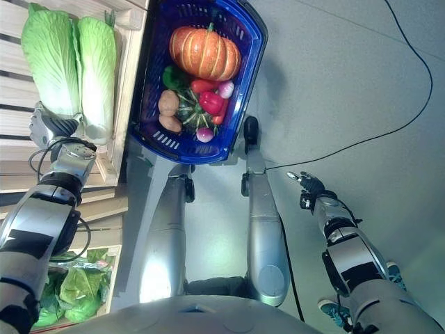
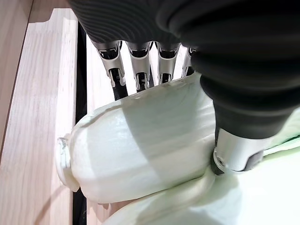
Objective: Pick up fruits and vegetables into the basket
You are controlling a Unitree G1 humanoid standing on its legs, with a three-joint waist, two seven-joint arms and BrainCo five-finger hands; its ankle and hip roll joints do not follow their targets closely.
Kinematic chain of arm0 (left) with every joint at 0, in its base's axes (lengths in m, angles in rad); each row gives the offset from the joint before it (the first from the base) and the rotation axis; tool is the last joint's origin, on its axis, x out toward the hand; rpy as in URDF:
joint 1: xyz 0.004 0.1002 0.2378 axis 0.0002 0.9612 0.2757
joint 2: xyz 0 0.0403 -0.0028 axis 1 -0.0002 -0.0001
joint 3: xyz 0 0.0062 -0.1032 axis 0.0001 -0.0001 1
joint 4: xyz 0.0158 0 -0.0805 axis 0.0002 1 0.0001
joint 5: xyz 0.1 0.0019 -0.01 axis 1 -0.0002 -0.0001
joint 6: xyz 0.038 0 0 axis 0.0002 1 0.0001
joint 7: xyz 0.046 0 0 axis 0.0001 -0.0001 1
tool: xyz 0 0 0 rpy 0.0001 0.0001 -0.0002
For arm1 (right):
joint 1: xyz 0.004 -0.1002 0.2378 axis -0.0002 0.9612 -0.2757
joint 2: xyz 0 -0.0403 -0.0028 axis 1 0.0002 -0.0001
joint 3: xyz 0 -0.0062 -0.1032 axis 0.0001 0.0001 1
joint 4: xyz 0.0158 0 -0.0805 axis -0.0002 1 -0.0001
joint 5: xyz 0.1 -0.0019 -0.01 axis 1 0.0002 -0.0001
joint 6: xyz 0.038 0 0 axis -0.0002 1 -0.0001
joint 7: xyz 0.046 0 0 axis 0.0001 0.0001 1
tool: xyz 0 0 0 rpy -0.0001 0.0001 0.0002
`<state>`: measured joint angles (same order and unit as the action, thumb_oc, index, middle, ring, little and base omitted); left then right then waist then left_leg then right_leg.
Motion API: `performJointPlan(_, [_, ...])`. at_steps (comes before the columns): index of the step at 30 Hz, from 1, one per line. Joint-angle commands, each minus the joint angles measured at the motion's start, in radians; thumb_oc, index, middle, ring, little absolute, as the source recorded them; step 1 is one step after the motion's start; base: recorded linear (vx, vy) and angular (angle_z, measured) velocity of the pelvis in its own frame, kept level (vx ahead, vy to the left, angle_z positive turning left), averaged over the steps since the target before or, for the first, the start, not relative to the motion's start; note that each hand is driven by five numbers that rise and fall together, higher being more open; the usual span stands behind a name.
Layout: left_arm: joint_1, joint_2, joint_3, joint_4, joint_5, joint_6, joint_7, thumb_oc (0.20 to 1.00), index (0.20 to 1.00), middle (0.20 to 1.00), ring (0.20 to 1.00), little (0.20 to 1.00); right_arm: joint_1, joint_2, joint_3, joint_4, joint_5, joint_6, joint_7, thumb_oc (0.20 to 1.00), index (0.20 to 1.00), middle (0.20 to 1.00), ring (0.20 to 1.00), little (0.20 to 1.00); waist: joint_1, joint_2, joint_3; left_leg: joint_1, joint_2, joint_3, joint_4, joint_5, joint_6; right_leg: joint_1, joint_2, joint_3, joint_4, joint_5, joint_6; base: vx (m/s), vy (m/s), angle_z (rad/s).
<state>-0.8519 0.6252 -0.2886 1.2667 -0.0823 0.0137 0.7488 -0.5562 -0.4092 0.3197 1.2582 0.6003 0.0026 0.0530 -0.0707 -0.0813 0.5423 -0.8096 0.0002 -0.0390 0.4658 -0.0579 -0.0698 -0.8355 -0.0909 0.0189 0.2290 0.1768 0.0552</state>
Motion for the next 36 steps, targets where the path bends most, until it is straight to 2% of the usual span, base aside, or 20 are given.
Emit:
performJointPlan(1, [0.034, -0.002, 0.028, 0.003, -0.082, -0.045, -0.065, 0.200, 0.200, 0.200, 0.200, 0.200, 0.077, -0.035, 0.010, -0.012, 0.018, -0.008, -0.003, 1.000, 1.000, 1.000, 1.000, 1.000, 0.011, 0.027, -0.022, 0.019, -0.036, -0.005, -0.103, 0.065, 0.018, 0.048, 0.078, -0.045, 0.137, -0.194, -0.015, 0.00, 0.000, 0.00])
performJointPlan(6, [0.074, -0.018, 0.064, -0.026, -0.147, -0.114, -0.083, 0.200, 0.200, 0.200, 0.200, 0.200, 0.082, -0.028, -0.004, -0.018, 0.021, -0.018, -0.012, 1.000, 1.000, 1.000, 1.000, 1.000, 0.015, 0.039, -0.022, 0.040, -0.042, -0.006, -0.117, 0.069, 0.019, 0.068, 0.077, -0.045, 0.127, -0.195, -0.015, 0.00, 0.000, 0.00])
performJointPlan(14, [0.193, -0.065, 0.151, -0.143, -0.322, -0.315, -0.141, 0.200, 0.200, 0.200, 0.200, 0.200, 0.092, -0.036, -0.039, -0.026, 0.016, -0.034, -0.016, 1.000, 1.000, 1.000, 1.000, 1.000, 0.031, 0.065, -0.022, 0.081, -0.047, -0.011, -0.142, 0.073, 0.018, 0.112, 0.071, -0.050, 0.111, -0.202, -0.016, 0.00, 0.000, 0.00])
performJointPlan(22, [0.234, -0.084, 0.150, -0.330, -0.283, -0.421, -0.156, 0.200, 0.200, 0.200, 0.200, 0.200, 0.097, -0.043, -0.074, -0.045, 0.028, -0.056, -0.017, 1.000, 1.000, 1.000, 1.000, 1.000, 0.046, 0.073, -0.022, 0.116, -0.052, -0.011, -0.162, 0.074, 0.023, 0.153, 0.072, -0.059, 0.098, -0.204, -0.017, 0.00, -0.004, 0.00])
performJointPlan(32, [0.215, -0.066, 0.090, -0.493, -0.199, -0.439, -0.152, 0.200, 0.200, 0.200, 0.200, 0.200, 0.080, -0.049, -0.101, -0.113, 0.072, -0.128, -0.021, 1.000, 1.000, 1.000, 1.000, 1.000, 0.054, 0.068, -0.022, 0.136, -0.050, -0.006, -0.183, 0.081, 0.027, 0.174, 0.072, -0.064, 0.081, -0.189, -0.012, 0.00, -0.007, 0.00])
performJointPlan(36, [0.203, -0.058, 0.060, -0.549, -0.111, -0.440, -0.162, 0.200, 0.200, 0.200, 0.200, 0.200, 0.071, -0.051, -0.108, -0.163, 0.094, -0.163, -0.023, 1.000, 1.000, 1.000, 1.000, 1.000, 0.056, 0.069, -0.022, 0.142, -0.051, -0.004, -0.187, 0.080, 0.028, 0.179, 0.071, -0.067, 0.078, -0.186, -0.012, 0.00, 0.000, 0.00])
